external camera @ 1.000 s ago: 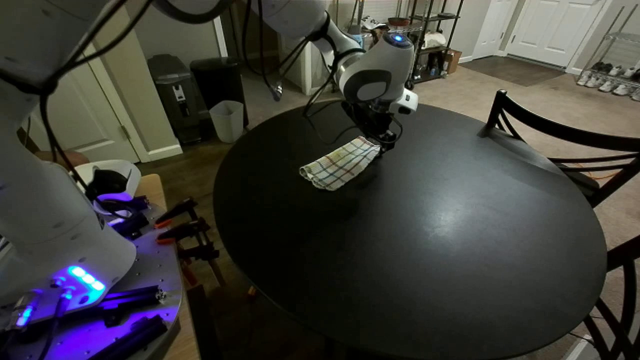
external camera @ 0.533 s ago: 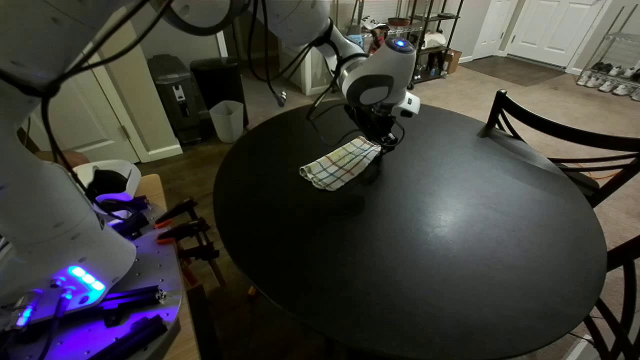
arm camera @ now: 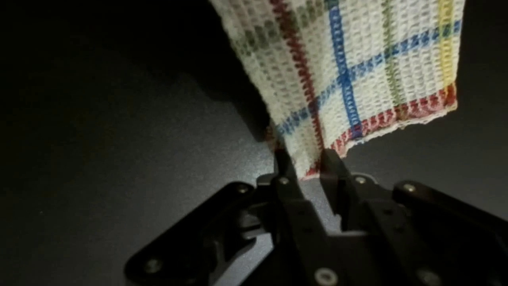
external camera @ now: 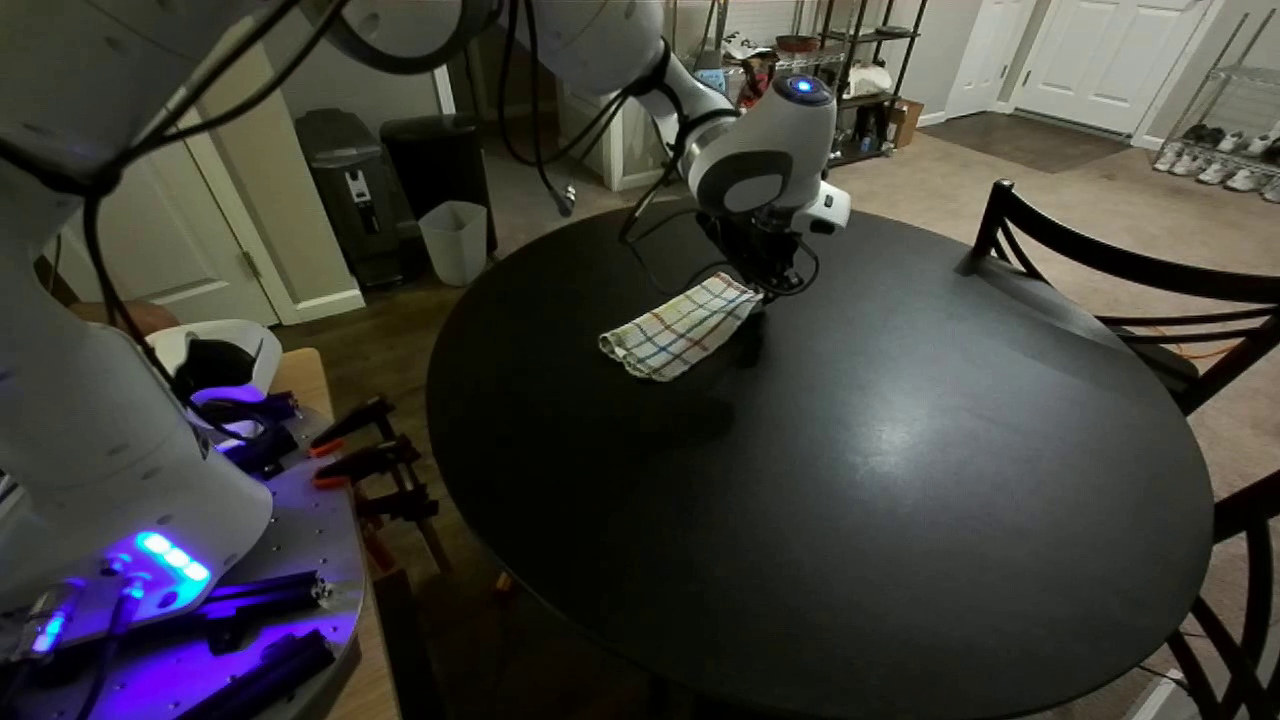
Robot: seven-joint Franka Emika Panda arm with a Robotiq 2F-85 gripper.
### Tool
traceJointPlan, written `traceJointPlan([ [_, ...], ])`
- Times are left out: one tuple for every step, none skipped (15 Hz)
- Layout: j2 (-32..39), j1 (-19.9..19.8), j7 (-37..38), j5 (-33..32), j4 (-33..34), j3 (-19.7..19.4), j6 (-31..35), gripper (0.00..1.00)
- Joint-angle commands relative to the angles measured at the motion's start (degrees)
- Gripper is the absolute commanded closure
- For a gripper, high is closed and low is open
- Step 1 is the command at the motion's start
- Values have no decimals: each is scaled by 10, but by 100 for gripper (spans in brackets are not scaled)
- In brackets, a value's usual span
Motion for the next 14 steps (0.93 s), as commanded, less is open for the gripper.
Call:
traceJointPlan([
  [-9, 6, 27, 2, -24, -9, 57, 99],
  [-12, 7, 32, 1, -30, -11, 69, 100],
  [-14, 7, 37, 0, -35, -13, 78, 100],
  [-15, 8, 42, -1, -38, -14, 82, 100],
  [-15, 9, 46, -2, -40, -16, 88, 100],
  [-14, 10, 50, -3, -42, -18, 91, 100],
  [-14, 12, 54, -4, -43, -19, 94, 100],
  [-15, 14, 59, -5, -46, -22, 97, 75],
  [-15, 16, 63, -5, -47, -24, 99, 73],
  [-15, 17, 66, -5, -49, -24, 100, 68],
  [-15, 17, 68, -5, -50, -24, 101, 62],
  [-16, 14, 67, -1, -52, -20, 102, 55],
  [-17, 13, 67, 1, -55, -17, 104, 49],
  [-18, 12, 68, 1, -57, -17, 103, 42],
])
